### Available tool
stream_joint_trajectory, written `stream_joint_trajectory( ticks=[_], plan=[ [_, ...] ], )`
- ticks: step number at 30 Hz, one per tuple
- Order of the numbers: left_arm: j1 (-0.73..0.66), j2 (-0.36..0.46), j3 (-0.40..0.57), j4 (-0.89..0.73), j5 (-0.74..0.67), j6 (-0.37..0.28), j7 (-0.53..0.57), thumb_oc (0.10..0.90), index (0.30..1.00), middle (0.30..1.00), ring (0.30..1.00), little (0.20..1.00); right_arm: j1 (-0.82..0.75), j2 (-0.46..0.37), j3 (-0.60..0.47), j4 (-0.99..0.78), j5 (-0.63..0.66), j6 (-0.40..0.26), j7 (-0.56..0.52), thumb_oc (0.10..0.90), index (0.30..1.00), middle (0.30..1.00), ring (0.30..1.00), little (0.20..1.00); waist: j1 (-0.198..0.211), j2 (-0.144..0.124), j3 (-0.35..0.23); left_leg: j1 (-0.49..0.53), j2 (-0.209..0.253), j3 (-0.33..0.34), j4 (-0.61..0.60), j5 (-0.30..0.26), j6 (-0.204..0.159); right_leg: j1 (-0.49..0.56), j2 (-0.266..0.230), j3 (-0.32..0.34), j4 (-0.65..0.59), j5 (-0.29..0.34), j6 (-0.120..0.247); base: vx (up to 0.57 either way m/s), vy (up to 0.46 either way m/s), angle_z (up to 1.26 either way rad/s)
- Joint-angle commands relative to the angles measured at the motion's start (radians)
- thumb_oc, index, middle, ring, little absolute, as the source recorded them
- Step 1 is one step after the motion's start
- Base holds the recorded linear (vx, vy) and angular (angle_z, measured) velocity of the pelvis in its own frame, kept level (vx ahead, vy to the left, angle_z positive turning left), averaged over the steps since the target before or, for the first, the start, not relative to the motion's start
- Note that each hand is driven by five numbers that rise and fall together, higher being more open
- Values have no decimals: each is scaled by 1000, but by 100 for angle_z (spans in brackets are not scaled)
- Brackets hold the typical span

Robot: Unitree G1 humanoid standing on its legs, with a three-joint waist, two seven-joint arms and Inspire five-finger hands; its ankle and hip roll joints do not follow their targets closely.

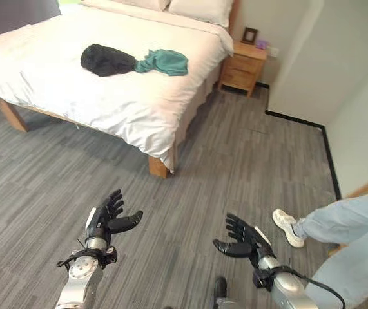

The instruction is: Pick up bed clothes into laundry basket.

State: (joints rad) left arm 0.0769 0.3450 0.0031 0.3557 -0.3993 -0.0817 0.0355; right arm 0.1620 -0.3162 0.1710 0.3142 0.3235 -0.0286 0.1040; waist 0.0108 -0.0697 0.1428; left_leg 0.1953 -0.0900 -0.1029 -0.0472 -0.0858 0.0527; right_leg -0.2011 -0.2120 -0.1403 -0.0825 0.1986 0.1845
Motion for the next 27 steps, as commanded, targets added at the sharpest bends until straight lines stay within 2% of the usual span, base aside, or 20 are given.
stream_joint_trajectory(
  ticks=[1, 3, 4, 5, 6, 7, 12, 13, 14, 15, 16, 18, 19, 20, 21, 22, 23, 24, 25, 27],
  plan=[
    [-56, 46, -9, -107, 21, -96, -7, 800, 900, 900, 900, 900, -125, -49, -65, -72, 30, -92, 8, 800, 900, 900, 900, 900, 10, -7, -61, 96, 222, 25, 156, 52, -136, 8, -7, 3, 147, 57, 47, 697, -370, 57],
    [-55, 36, -9, -105, 4, -92, 0, 800, 900, 900, 900, 900, -147, -57, -44, -71, 68, -98, 3, 800, 900, 900, 900, 900, 16, -14, -53, -38, 267, 20, 466, 207, -150, 57, 43, -7, 150, 8, -19, 443, -355, 52],
    [-56, 36, -8, -105, 4, -92, 1, 800, 900, 900, 900, 900, -147, -57, -44, -70, 68, -99, 3, 800, 900, 900, 900, 900, 11, -18, -58, -48, 263, 15, 468, 210, -150, 53, 39, -10, 148, 10, -19, 228, -390, 28],
    [-59, 32, -9, -115, -29, -91, -4, 800, 900, 900, 900, 900, -161, -60, -42, -78, 108, -111, 4, 800, 900, 900, 900, 900, 20, -33, -34, -159, 304, 41, 620, 284, -135, 89, 60, -32, 143, -10, -58, 284, -529, 18],
    [-70, 27, -22, -119, -59, -85, -13, 800, 900, 900, 900, 900, -161, -77, -39, -83, 104, -112, -13, 800, 900, 900, 900, 900, 52, -66, 9, -282, 286, 83, 755, 257, -100, 148, 88, -43, 117, -58, -106, 401, -610, 13],
    [-82, 24, -27, -120, -60, -83, -11, 800, 900, 900, 900, 900, -165, -86, -41, -81, 95, -107, -21, 800, 900, 900, 900, 900, 73, -63, 23, -346, 273, 97, 793, 215, -105, 179, 107, -41, 109, -78, -112, 284, -378, 3],
    [-83, 24, -27, -120, -60, -83, -11, 800, 900, 900, 900, 900, -166, -85, -42, -81, 95, -107, -21, 800, 900, 900, 900, 900, 71, -65, 20, -352, 270, 97, 793, 219, -103, 175, 104, -42, 109, -77, -111, 82, -34, -27],
    [-106, 14, -42, -106, -63, -89, 1, 800, 900, 900, 900, 900, -173, -92, -39, -81, 105, -102, -23, 800, 900, 900, 900, 900, 91, -60, 28, -427, 236, 142, 706, 174, -107, 222, 118, -50, 106, -108, -117, 967, -106, -21],
    [-114, 3, -67, -87, -66, -95, -4, 800, 900, 900, 900, 900, -158, -83, -34, -63, 109, -107, -15, 800, 900, 900, 900, 900, 122, -39, 4, -464, 136, 220, 373, 156, -70, 280, 158, -52, 97, -161, -106, 1115, -89, 9],
    [-107, 6, -66, -92, -58, -95, -3, 800, 900, 900, 900, 900, -160, -78, -27, -55, 105, -106, -12, 800, 900, 900, 900, 900, 139, -37, -2, -445, 107, 225, 290, 181, -66, 304, 165, -43, 91, -172, -101, 1131, 44, 35],
    [-101, 7, -67, -102, -46, -93, -3, 800, 900, 900, 900, 900, -175, -70, -16, -36, 102, -106, -12, 800, 900, 900, 900, 900, 152, -12, -26, -449, 91, 271, 180, 240, -80, 339, 203, -41, 91, -201, -102, 629, 91, 15],
    [-99, 13, -64, -104, -35, -91, -2, 800, 900, 900, 900, 900, -184, -65, -8, -37, 99, -103, -6, 800, 900, 900, 900, 900, 166, -12, -30, -417, 89, 274, 169, 235, -74, 351, 205, -28, 114, -219, -98, 383, 79, -56],
    [-93, 22, -57, -111, -25, -94, 0, 800, 900, 900, 900, 900, -190, -52, 4, -42, 92, -100, 0, 800, 900, 900, 900, 900, 174, -15, -35, -392, 68, 264, 159, 222, -52, 346, 192, -33, 187, -210, -82, 273, 125, -75],
    [-86, 23, -50, -109, -16, -91, 4, 800, 900, 900, 900, 900, -191, -38, 15, -36, 71, -97, 4, 800, 900, 900, 900, 900, 180, -23, -52, -365, 57, 275, 128, 226, -31, 328, 172, -41, 299, -161, -49, 279, 125, -63],
    [-86, 23, -50, -109, -16, -91, 4, 800, 900, 900, 900, 900, -191, -39, 15, -36, 71, -97, 4, 800, 900, 900, 900, 900, 180, -22, -53, -366, 58, 276, 128, 226, -31, 327, 172, -41, 299, -161, -49, 347, 191, -80],
    [-88, 27, -22, -113, 6, -94, 47, 800, 900, 900, 900, 900, -190, -26, 18, -49, 53, -88, 8, 800, 900, 900, 900, 900, 151, -12, -42, -279, 58, 275, 70, 202, -8, 227, 135, -42, 527, -45, 25, 289, 163, -53],
    [-97, 27, -5, -124, 18, -102, 83, 800, 900, 900, 900, 900, -193, -20, 25, -64, 59, -88, 14, 800, 900, 900, 900, 900, 140, 6, -34, -256, 71, 253, 60, 206, 0, 171, 140, -30, 615, -17, 31, 384, 169, -13],
    [-102, 26, 7, -131, 32, -104, 110, 800, 900, 900, 900, 900, -196, -20, 35, -64, 53, -87, 22, 800, 900, 900, 900, 900, 132, 17, -27, -235, 76, 228, 54, 202, 6, 138, 138, -20, 660, -27, 19, 176, 48, 38],
    [-102, 26, 7, -131, 32, -104, 110, 800, 900, 900, 900, 900, -197, -20, 35, -64, 53, -88, 22, 800, 900, 900, 900, 900, 132, 16, -26, -234, 75, 227, 54, 203, 6, 138, 137, -21, 661, -28, 19, 320, -46, 71],
    [-99, 20, 44, -181, 37, -98, 154, 800, 900, 900, 900, 900, -200, -38, 35, -94, 16, -69, 19, 800, 900, 900, 900, 900, 125, 8, -30, -182, 56, 125, 41, 178, 5, 101, 135, 55, 530, -104, -32, 428, -136, 92]
  ],
)
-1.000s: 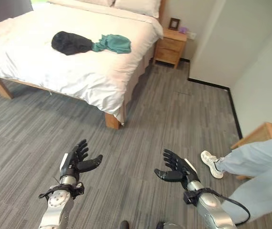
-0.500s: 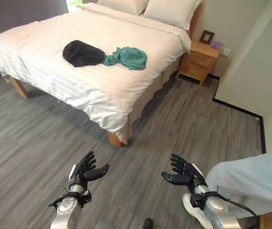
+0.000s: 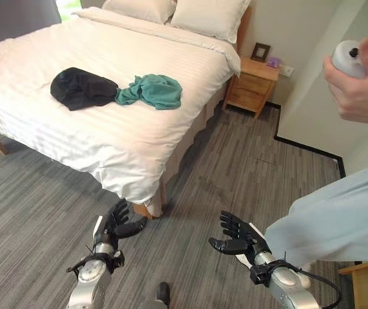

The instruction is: Pick up bed clothes into laundry basket.

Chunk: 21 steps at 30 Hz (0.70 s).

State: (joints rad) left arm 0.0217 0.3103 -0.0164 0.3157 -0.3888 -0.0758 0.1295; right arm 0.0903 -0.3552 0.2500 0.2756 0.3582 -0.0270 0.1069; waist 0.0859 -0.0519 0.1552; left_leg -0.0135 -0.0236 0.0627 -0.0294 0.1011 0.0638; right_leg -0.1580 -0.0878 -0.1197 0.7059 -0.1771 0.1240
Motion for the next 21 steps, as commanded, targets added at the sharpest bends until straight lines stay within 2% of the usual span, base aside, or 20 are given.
stream_joint_trajectory(
  ticks=[1, 2, 3, 5, 6, 7, 8, 9, 11, 13, 18, 19, 20, 21],
  plan=[
    [-42, 51, 59, -154, 27, -99, 59, 800, 900, 900, 900, 900, -132, 0, -49, -58, -20, -69, 6, 800, 900, 900, 900, 900, 48, -11, -43, 31, -12, -63, 26, -15, -8, 68, 6, 43, -315, 268, 21, 365, -169, 100],
    [-53, 53, 49, -149, 49, -94, 59, 800, 900, 900, 900, 900, -139, -4, -53, -56, -20, -71, -2, 800, 900, 900, 900, 900, 39, -17, -45, 37, -31, -114, 31, -34, -6, 74, 16, 122, -447, 256, 15, 353, -134, 127],
    [-66, 61, 36, -132, 77, -78, 69, 800, 900, 900, 900, 900, -146, -11, -62, -62, -24, -72, -19, 800, 900, 900, 900, 900, 27, -19, -52, 45, -45, -173, 33, -48, -5, 68, 36, 229, -545, 251, 20, 438, -134, 184],
    [-94, 71, 0, -126, 103, -59, 75, 800, 900, 900, 900, 900, -145, -30, -85, -102, -23, -59, -37, 800, 900, 900, 900, 900, 19, -27, -49, 47, -66, -272, 49, -56, -5, 102, 85, 394, -584, 251, 48, 244, -98, 164],
    [-95, 71, 0, -126, 103, -59, 75, 800, 900, 900, 900, 900, -144, -29, -86, -104, -23, -58, -37, 800, 900, 900, 900, 900, 19, -28, -51, 43, -66, -272, 49, -51, -6, 98, 85, 394, -587, 256, 48, 85, -117, 111],
    [-117, 64, -9, -126, 101, -63, 83, 800, 900, 900, 900, 900, -183, -17, -70, -114, 6, -73, -45, 800, 900, 900, 900, 900, 47, -31, -58, 36, -75, -272, 43, -56, -18, 121, 24, 262, -662, 277, 48, 112, -108, 169],
    [-106, 57, -12, -135, 89, -65, 81, 800, 900, 900, 900, 900, -189, -14, -68, -108, 18, -72, -48, 800, 900, 900, 900, 900, 52, -27, -64, 29, -80, -279, 40, -55, -23, 139, 24, 241, -680, 272, 41, 166, -162, 156],
    [-92, 51, -15, -138, 70, -63, 72, 800, 900, 900, 900, 900, -190, -14, -63, -99, 21, -71, -45, 800, 900, 900, 900, 900, 55, -22, -74, 26, -79, -300, 39, -46, -29, 142, 40, 249, -681, 273, 34, 126, -152, 115],
    [-70, 52, -13, -159, 50, -64, 44, 800, 900, 900, 900, 900, -200, -17, -54, -104, 25, -70, -38, 800, 900, 900, 900, 900, 76, -21, -74, 23, -75, -321, 46, -44, -46, 159, 41, 207, -708, 264, 24, 99, -132, 48],
    [-50, 60, -20, -163, 36, -69, 9, 800, 900, 900, 900, 900, -209, -3, -41, -95, 31, -75, -38, 800, 900, 900, 900, 900, 75, -20, -71, 22, -73, -326, 46, -56, -53, 173, 39, 172, -727, 258, 15, 52, -88, 48],
    [6, 51, -30, -173, -20, -67, -34, 800, 900, 900, 900, 900, -146, 15, -34, -118, 92, -69, -4, 800, 900, 900, 900, 900, 71, -23, -71, 40, -58, -347, 25, -50, -68, 203, 59, 143, -761, 255, -7, 61, -87, 12],
    [210, 41, 90, -197, -105, -37, -133, 800, 900, 900, 900, 900, 11, 9, -235, -34, 237, -86, -16, 800, 900, 900, 900, 900, 101, 16, 0, -108, 54, -11, 126, -50, -116, 246, -24, -107, -694, 157, -5, 48, -66, -7],
    [209, 41, 90, -197, -105, -37, -133, 800, 900, 900, 900, 900, 10, 8, -234, -33, 237, -86, -17, 800, 900, 900, 900, 900, 100, 17, 1, -109, 54, -12, 129, -51, -116, 246, -23, -107, -696, 158, -6, -84, -34, -6],
    [209, 18, 96, -191, -124, -41, -130, 800, 900, 900, 900, 900, -4, -9, -238, -46, 225, -76, -27, 800, 900, 900, 900, 900, 107, 16, 13, -115, 42, -48, 150, -50, -125, 241, -24, -104, -703, 168, -13, -213, -30, -34]
  ],
)
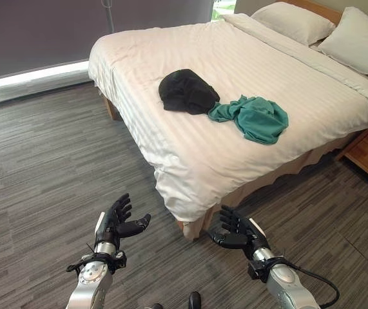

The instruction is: Pick up bed clothes into laundry basket.

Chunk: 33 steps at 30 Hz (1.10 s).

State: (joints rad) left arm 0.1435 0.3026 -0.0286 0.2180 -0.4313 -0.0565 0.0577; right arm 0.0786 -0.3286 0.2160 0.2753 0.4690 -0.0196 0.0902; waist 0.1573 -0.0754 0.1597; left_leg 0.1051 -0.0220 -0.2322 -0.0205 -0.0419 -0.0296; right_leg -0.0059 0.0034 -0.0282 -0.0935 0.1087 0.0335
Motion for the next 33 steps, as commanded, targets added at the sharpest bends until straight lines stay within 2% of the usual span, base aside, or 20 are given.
stream_joint_trajectory(
  ticks=[1, 3, 5, 7, 8, 11, 18, 20, 21, 22, 23, 24, 25, 26, 28, 29, 30, 31, 32, 33],
  plan=[
    [85, 16, 108, -87, -86, -62, -64, 800, 900, 900, 900, 900, 3, -42, -218, -56, 118, -88, -14, 800, 900, 900, 900, 900, 27, 32, 17, -231, 36, 242, 168, 84, -38, 83, -120, -194, 88, -101, 73, -335, -23, -47],
    [64, 21, 107, -67, -52, -61, -59, 800, 900, 900, 900, 900, 14, -47, -242, -65, 104, -94, -20, 800, 900, 900, 900, 900, -13, 21, 16, -208, 85, 311, 209, 65, -40, 58, -143, -221, 86, -75, 78, -277, 7, 1],
    [39, 30, 121, -68, -29, -71, -40, 800, 900, 900, 900, 900, 28, -54, -248, -65, 82, -91, -23, 800, 900, 900, 900, 900, -30, 26, 7, -170, 92, 310, 199, 53, -47, 38, -141, -229, 93, -67, 77, -196, 44, 60],
    [32, 27, 125, -72, -38, -75, -37, 800, 900, 900, 900, 900, 35, -55, -255, -77, 66, -90, -31, 800, 900, 900, 900, 900, -44, 35, -1, -138, 87, 312, 135, 48, -42, 30, -134, -230, 96, -63, 81, -105, 79, 23],
    [14, 19, 131, -55, -50, -90, -30, 800, 900, 900, 900, 900, 38, -47, -265, -58, 55, -98, -39, 800, 900, 900, 900, 900, -68, 51, -26, -99, 74, 323, 34, 42, -30, 21, -125, -229, 90, -59, 85, -52, 107, 19],
    [-4, 35, 143, -72, -48, -104, -13, 800, 900, 900, 900, 900, 29, -30, -290, -76, 73, -115, -50, 800, 900, 900, 900, 900, -85, 58, -36, -81, 57, 314, -6, 60, -17, 15, -127, -225, 100, -50, 85, -29, 97, 5],
    [4, 74, 212, -88, -75, -132, -32, 800, 900, 900, 900, 900, -31, -39, -287, -98, 68, -133, -36, 800, 900, 900, 900, 900, -61, 51, -34, -77, 42, 314, 36, 29, 0, 35, -147, -229, 105, -57, 89, 29, 67, 0],
    [3, 88, 202, -87, -68, -130, -49, 800, 900, 900, 900, 900, -59, -42, -285, -110, 55, -137, -41, 800, 900, 900, 900, 900, -52, 56, -27, -73, 38, 321, 45, 14, 17, 15, -163, -238, 189, -72, 97, 18, 115, -5],
    [4, 97, 194, -92, -70, -126, -59, 800, 900, 900, 900, 900, -75, -36, -278, -128, 58, -140, -40, 800, 900, 900, 900, 900, -51, 64, -17, -63, 37, 324, 46, 4, 31, -26, -178, -239, 282, -47, 109, -10, 165, -14],
    [6, 105, 180, -97, -73, -122, -74, 800, 900, 900, 900, 900, -90, -32, -266, -136, 54, -141, -37, 800, 900, 900, 900, 900, -48, 67, -1, -50, 30, 337, 50, -12, 48, -86, -200, -226, 413, -3, 139, -11, 166, -30],
    [3, 114, 167, -97, -71, -119, -86, 800, 900, 900, 900, 900, -100, -33, -253, -142, 45, -139, -32, 800, 900, 900, 900, 900, -54, 73, 11, -42, 29, 342, 52, -16, 57, -142, -206, -204, 499, 53, 162, 11, 161, -34],
    [-1, 125, 152, -103, -71, -117, -100, 800, 900, 900, 900, 900, -107, -32, -243, -151, 29, -137, -28, 800, 900, 900, 900, 900, -67, 88, 26, -29, 40, 341, 60, -23, 62, -182, -202, -190, 578, 76, 174, 11, 99, -33],
    [-2, 125, 153, -102, -71, -117, -101, 800, 900, 900, 900, 900, -107, -32, -243, -152, 28, -136, -29, 800, 900, 900, 900, 900, -64, 85, 26, -31, 37, 345, 63, -26, 63, -190, -205, -184, 590, 72, 175, 166, 30, -13],
    [-22, 151, 118, -112, -61, -113, -121, 800, 900, 900, 900, 900, -125, -39, -225, -176, -6, -129, -26, 800, 900, 900, 900, 900, -79, 93, 36, -1, 53, 333, 70, -30, 55, -247, -249, -190, 603, 94, 170, 258, -67, -7],
    [-38, 169, 105, -137, -63, -115, -133, 800, 900, 900, 900, 900, -132, -48, -226, -180, -21, -126, -31, 800, 900, 900, 900, 900, -93, 87, 27, 32, 74, 320, 58, -38, 31, -275, -315, -190, 505, 120, 170, 307, -140, 4],
    [-37, 169, 105, -138, -64, -115, -133, 800, 900, 900, 900, 900, -131, -48, -226, -180, -21, -125, -31, 800, 900, 900, 900, 900, -96, 90, 29, 36, 77, 316, 56, -39, 31, -267, -313, -195, 501, 119, 171, 342, -240, 13],
    [-54, 183, 101, -154, -86, -118, -152, 800, 900, 900, 900, 900, -128, -60, -235, -189, -33, -128, -30, 800, 900, 900, 900, 900, -117, 81, 18, 69, 99, 298, 42, -49, 0, -278, -352, -177, 362, 155, 181, 374, -251, 15],
    [-64, 194, 101, -154, -99, -121, -157, 800, 900, 900, 900, 900, -119, -72, -243, -205, -50, -125, -38, 800, 900, 900, 900, 900, -131, 79, 14, 95, 115, 280, 33, -56, -19, -266, -361, -161, 290, 170, 191, 637, -478, 33],
    [-92, 228, 107, -164, -114, -131, -174, 800, 900, 900, 900, 900, -127, -105, -260, -221, -90, -130, -44, 800, 900, 900, 900, 900, -152, 60, 0, 122, 155, 256, 31, -68, -51, -249, -355, -105, 183, 175, 210, 430, -321, 52],
    [-94, 229, 107, -163, -115, -131, -174, 800, 900, 900, 900, 900, -127, -104, -261, -220, -91, -131, -45, 800, 900, 900, 900, 900, -153, 65, 5, 127, 163, 254, 31, -70, -53, -237, -349, -112, 175, 177, 209, 524, -443, 62]
  ],
)
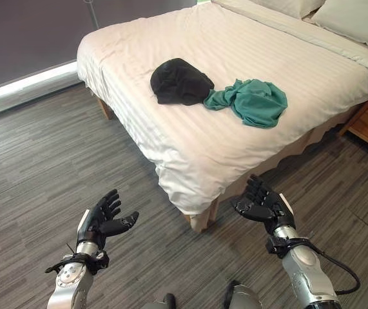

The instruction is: Pick up bed clothes into laundry basket.

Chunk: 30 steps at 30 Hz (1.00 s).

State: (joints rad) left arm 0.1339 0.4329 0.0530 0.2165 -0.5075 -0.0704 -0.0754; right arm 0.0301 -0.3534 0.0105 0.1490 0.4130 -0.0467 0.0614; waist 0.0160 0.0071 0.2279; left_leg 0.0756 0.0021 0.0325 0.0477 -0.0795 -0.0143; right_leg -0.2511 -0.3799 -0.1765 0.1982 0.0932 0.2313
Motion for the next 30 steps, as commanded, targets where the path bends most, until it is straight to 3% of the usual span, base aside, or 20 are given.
stream_joint_trajectory(
  ticks=[1, 2, 3, 4, 5, 6, 7, 8, 10, 12, 13, 15, 17, 18, 21, 22, 23, 25, 28, 30],
  plan=[
    [-118, 129, 16, -175, -57, -125, -53, 800, 900, 900, 900, 900, -104, -127, -71, -82, -46, -103, -14, 800, 900, 900, 900, 900, -23, -35, -86, 178, 183, -24, -30, -29, -90, 14, 61, 76, -109, 124, 6, 258, -219, 56],
    [-119, 130, 15, -174, -58, -125, -53, 800, 900, 900, 900, 900, -103, -127, -72, -82, -46, -103, -14, 800, 900, 900, 900, 900, -23, -32, -85, 180, 186, -25, -31, -29, -91, 13, 63, 73, -103, 119, 6, 351, -365, 63],
    [-104, 144, 27, -199, -132, -121, -127, 800, 900, 900, 900, 900, -130, -147, -67, -75, -19, -103, 3, 800, 900, 900, 900, 900, -15, -37, -94, 171, 216, -29, 13, 25, -113, 29, 90, 60, -96, 111, -2, 229, -287, 82],
    [-89, 144, 33, -212, -192, -117, -159, 800, 900, 900, 900, 900, -157, -183, -64, -60, -27, -115, -6, 800, 900, 900, 900, 900, -3, -38, -97, 127, 238, -57, 136, 122, -131, 68, 143, 64, -102, 93, -25, 337, -557, 89],
    [-84, 144, 50, -252, -290, -109, -190, 800, 900, 900, 900, 900, -203, -244, -67, -38, 2, -133, -18, 800, 900, 900, 900, 900, 29, -66, -73, -68, 233, -119, 427, 278, -110, 140, 171, 37, -136, 68, -88, 237, -586, 64],
    [-90, 139, 57, -265, -345, -100, -208, 800, 900, 900, 900, 900, -234, -282, -67, -12, 23, -138, -27, 800, 900, 900, 900, 900, 48, -91, -46, -169, 215, -135, 552, 298, -88, 171, 176, 16, -164, 67, -117, 164, -608, 40],
    [-94, 131, 85, -277, -403, -99, -222, 800, 900, 900, 900, 900, -269, -331, -73, 11, 33, -141, -31, 800, 900, 900, 900, 900, 63, -108, -31, -222, 215, -116, 586, 273, -76, 197, 182, -7, -193, 59, -128, 103, -424, 33],
    [-96, 125, 99, -298, -415, -107, -218, 800, 900, 900, 900, 900, -290, -362, -76, 19, 27, -139, -41, 800, 900, 900, 900, 900, 72, -121, -29, -261, 213, -86, 573, 268, -79, 219, 185, -14, -215, 52, -131, 204, -299, 36],
    [-94, 114, 123, -296, -416, -127, -197, 800, 900, 900, 900, 900, -311, -401, -76, 37, 17, -132, -40, 800, 900, 900, 900, 900, 83, -116, -28, -282, 223, -48, 548, 250, -94, 249, 193, -24, -239, 45, -130, 230, -131, 25],
    [-111, 113, 158, -229, -417, -169, -153, 800, 900, 900, 900, 900, -408, -529, -51, 140, 20, -109, -22, 800, 900, 900, 900, 900, 124, -115, -51, -325, 192, 33, 413, 227, -118, 316, 209, -58, -276, 15, -126, 334, -77, 29],
    [-113, 112, 160, -228, -417, -170, -153, 800, 900, 900, 900, 900, -414, -531, -47, 145, 22, -111, -21, 800, 900, 900, 900, 900, 122, -119, -52, -325, 187, 35, 403, 236, -115, 313, 204, -58, -276, 17, -126, 343, -32, 47],
    [-166, 107, 185, -127, -411, -219, -51, 800, 900, 900, 900, 900, -521, -642, 18, 253, 10, -93, -26, 800, 900, 900, 900, 900, 160, -121, -71, -362, 97, 93, 240, 238, -98, 354, 240, -72, -282, -17, -125, 379, -22, 41],
    [-186, 100, 201, -81, -383, -239, 37, 800, 900, 900, 900, 900, -636, -699, 99, 367, -30, -75, -43, 800, 900, 900, 900, 900, 187, -118, -89, -364, 58, 136, 115, 273, -95, 390, 270, -79, -285, -44, -120, 359, 49, 15],
    [-189, 97, 204, -68, -395, -238, 51, 800, 900, 900, 900, 900, -713, -715, 165, 423, -77, -62, -44, 800, 900, 900, 900, 900, 200, -118, -104, -313, 52, 146, 69, 234, -72, 406, 274, -84, -281, -62, -109, 340, 103, -13],
    [-180, 85, 213, -73, -378, -232, 52, 800, 900, 900, 900, 900, -789, -719, 228, 470, -142, -44, -46, 800, 900, 900, 900, 900, 189, -117, -123, -254, 21, 131, 22, 217, -39, 410, 262, -92, -248, -73, -94, 233, 127, -13],
    [-186, 86, 214, -76, -370, -238, 65, 800, 900, 900, 900, 900, -819, -732, 254, 492, -185, -42, -47, 800, 900, 900, 900, 900, 189, -125, -130, -228, 9, 129, 11, 200, -23, 401, 244, -96, -164, -68, -84, 228, 179, 8],
    [-206, 101, 196, -76, -363, -238, 62, 800, 900, 900, 900, 900, -875, -730, 299, 523, -228, -31, -39, 800, 900, 900, 900, 900, 180, -133, -124, -161, 3, 142, -23, 168, 3, 344, 206, -91, -9, -12, -55, 282, 234, 10],
    [-227, 114, 171, -76, -358, -242, 63, 800, 900, 900, 900, 900, -963, -751, 393, 588, -299, -17, -31, 800, 900, 900, 900, 900, 164, -120, -104, -118, 12, 128, -48, 169, 17, 257, 204, -58, 123, 47, -34, 192, 144, 2],
    [-231, 99, 157, -82, -356, -242, 64, 800, 900, 900, 900, 900, -1040, -759, 466, 633, -352, -9, -40, 800, 900, 900, 900, 900, 139, -109, -99, -81, 8, 95, -91, 176, 15, 200, 218, -17, 139, 47, -46, 189, 28, 31],
    [-230, 98, 137, -90, -355, -238, 59, 800, 900, 900, 900, 900, -1089, -763, 518, 664, -402, 0, -42, 800, 900, 900, 900, 900, 129, -106, -100, -58, 9, 75, -117, 177, 6, 185, 206, -14, 59, 47, -56, 205, -30, 38]
  ],
)
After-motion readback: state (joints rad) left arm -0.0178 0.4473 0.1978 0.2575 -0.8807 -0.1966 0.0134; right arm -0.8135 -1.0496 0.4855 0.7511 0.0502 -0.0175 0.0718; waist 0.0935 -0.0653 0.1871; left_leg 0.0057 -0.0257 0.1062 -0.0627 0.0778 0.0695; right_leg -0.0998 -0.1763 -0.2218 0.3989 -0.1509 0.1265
